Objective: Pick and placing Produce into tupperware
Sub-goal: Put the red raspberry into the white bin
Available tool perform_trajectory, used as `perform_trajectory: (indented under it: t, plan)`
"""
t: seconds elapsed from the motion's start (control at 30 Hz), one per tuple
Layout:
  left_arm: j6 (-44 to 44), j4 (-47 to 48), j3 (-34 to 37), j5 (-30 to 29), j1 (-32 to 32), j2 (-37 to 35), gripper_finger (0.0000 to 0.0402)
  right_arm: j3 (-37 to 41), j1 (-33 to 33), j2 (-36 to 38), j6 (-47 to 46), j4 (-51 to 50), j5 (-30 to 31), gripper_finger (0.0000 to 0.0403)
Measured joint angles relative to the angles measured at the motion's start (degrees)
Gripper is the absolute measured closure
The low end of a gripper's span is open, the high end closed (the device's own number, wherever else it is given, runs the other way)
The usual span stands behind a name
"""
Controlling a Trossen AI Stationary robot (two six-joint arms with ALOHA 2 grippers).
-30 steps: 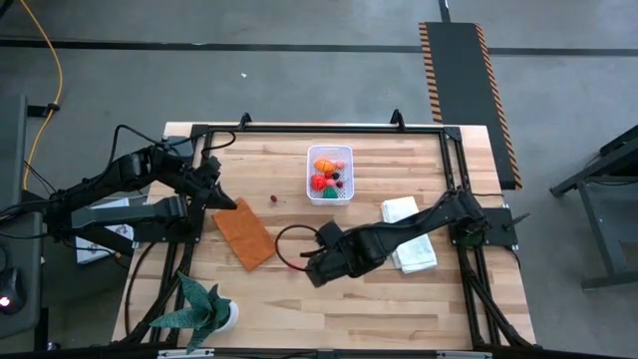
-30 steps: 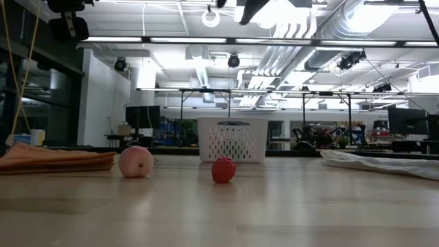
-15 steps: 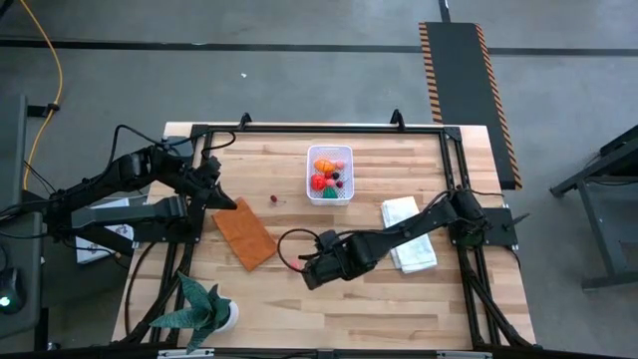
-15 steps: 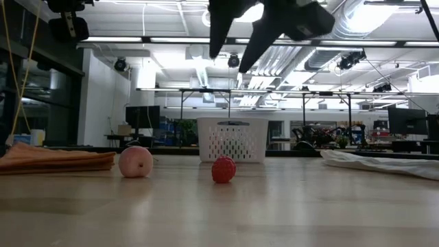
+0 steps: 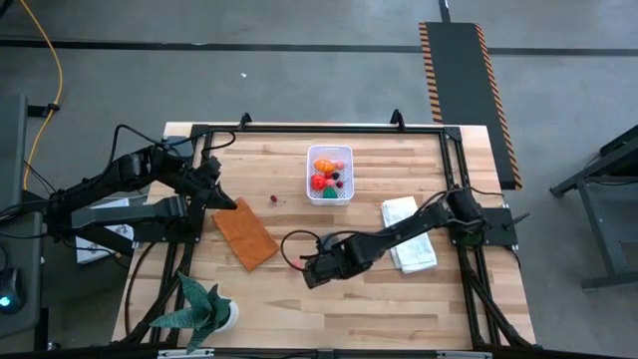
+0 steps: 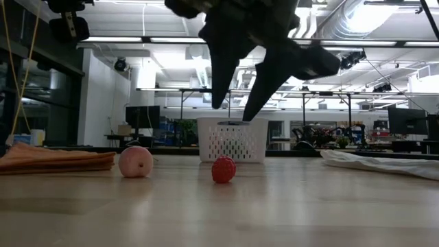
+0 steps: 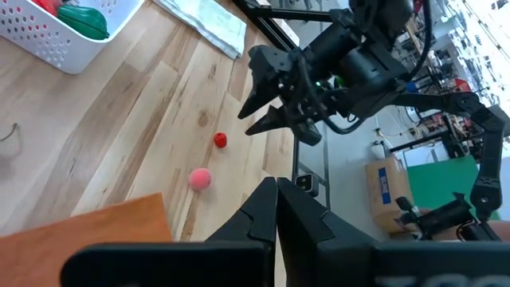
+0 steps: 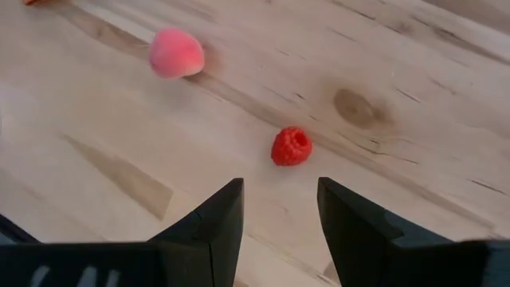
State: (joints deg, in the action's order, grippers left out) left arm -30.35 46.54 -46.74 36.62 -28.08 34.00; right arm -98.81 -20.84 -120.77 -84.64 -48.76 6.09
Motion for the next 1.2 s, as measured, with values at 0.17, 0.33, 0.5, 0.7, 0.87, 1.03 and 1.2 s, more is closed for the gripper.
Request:
perform_trajectory:
  t: [0.17,0.33,0.5,0.7,0.87,1.03,1.2]
  plan:
    - [0.13,0.02,0.00,0.00,0.00,0.00,0.0401,0.51,1.16,-0.46,0.03,1.00,-0.60,0.0252]
    - [0.57,0.02,0.00,0.00,0.00,0.00,0.0401,0.51,2.35,-1.54,0.58,1.33,-2.02,0.0252]
    - [0.68,0.07,0.00,0.00,-0.02,0.00,0.0401,0.53,2.90,-4.04,1.05,3.76,-4.61,0.0252]
    - [1.52,0.42,0.00,0.00,0.00,0.00,0.0401,0.53,2.31,-5.94,0.57,4.20,-6.47,0.0252]
    - [1.89,0.47,0.00,0.00,0.00,0.00,0.0401,0.49,1.97,-6.55,-0.42,4.94,-6.83,0.0252]
    - [2.05,0.51,0.00,0.00,-0.01,0.00,0.0401,0.49,1.97,-6.73,-0.42,5.05,-7.20,0.0252]
    - [2.05,0.55,0.00,0.00,0.00,0.00,0.0401,0.49,2.08,-6.73,-0.42,3.90,-7.20,0.0252]
